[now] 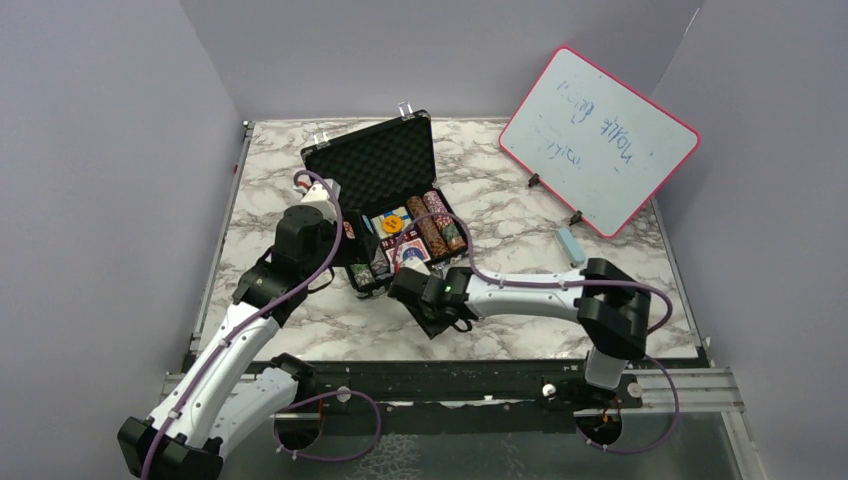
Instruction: Pack up texas hold em set
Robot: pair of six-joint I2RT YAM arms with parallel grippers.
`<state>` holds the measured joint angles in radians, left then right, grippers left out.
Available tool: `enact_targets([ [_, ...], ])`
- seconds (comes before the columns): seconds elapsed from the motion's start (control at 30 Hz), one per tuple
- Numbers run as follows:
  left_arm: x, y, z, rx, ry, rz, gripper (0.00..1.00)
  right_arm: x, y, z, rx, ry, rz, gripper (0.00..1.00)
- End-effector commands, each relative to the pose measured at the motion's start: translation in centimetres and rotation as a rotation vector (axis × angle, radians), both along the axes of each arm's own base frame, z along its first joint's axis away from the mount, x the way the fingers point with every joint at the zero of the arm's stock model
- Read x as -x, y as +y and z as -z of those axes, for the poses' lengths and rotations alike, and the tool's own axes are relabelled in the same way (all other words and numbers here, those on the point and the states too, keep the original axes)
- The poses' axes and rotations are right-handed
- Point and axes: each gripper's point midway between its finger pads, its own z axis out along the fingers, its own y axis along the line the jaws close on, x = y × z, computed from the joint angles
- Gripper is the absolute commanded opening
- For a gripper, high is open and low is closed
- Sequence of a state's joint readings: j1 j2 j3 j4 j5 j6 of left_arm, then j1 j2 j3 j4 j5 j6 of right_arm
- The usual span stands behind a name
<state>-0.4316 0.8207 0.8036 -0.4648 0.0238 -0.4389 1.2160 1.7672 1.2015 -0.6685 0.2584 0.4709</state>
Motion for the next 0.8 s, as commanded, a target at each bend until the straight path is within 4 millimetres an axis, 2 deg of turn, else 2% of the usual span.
enact_targets([
  [0.0, 0.9, -1.9, 1.1, 0.080, 0.057, 0.073, 0.78, -2.5, 1.1, -4.5, -0.179, -0.128, 0.095, 0.39],
  [0.23, 2.1, -4.6, 2.2, 0.202, 0.127, 0.182, 0.72, -2.8, 1.5, -9.4, -0.387, -0.224, 0.058, 0.39],
  [0.43, 5.1, -8.8, 1.9, 0.394, 0.182, 0.454, 0.71, -2.1, 2.2, -12.0, -0.512, -0.286, -0.098, 0.40],
  [0.5, 5.9, -9.3, 2.1, 0.419, 0.208, 0.509, 0.71, -1.9, 2.4, -12.9, -0.543, -0.298, -0.131, 0.40],
  [0.6, 7.2, -9.9, 1.3, 0.466, 0.198, 0.591, 0.71, -1.5, 2.7, -14.0, -0.577, -0.299, -0.160, 0.40],
  [0.7, 8.0, -10.1, 1.2, 0.500, 0.200, 0.630, 0.70, -1.2, 2.9, -14.3, -0.591, -0.292, -0.176, 0.39],
  [0.77, 8.4, -10.1, 1.7, 0.506, 0.223, 0.640, 0.66, -1.1, 3.1, -14.4, -0.598, -0.286, -0.189, 0.39],
])
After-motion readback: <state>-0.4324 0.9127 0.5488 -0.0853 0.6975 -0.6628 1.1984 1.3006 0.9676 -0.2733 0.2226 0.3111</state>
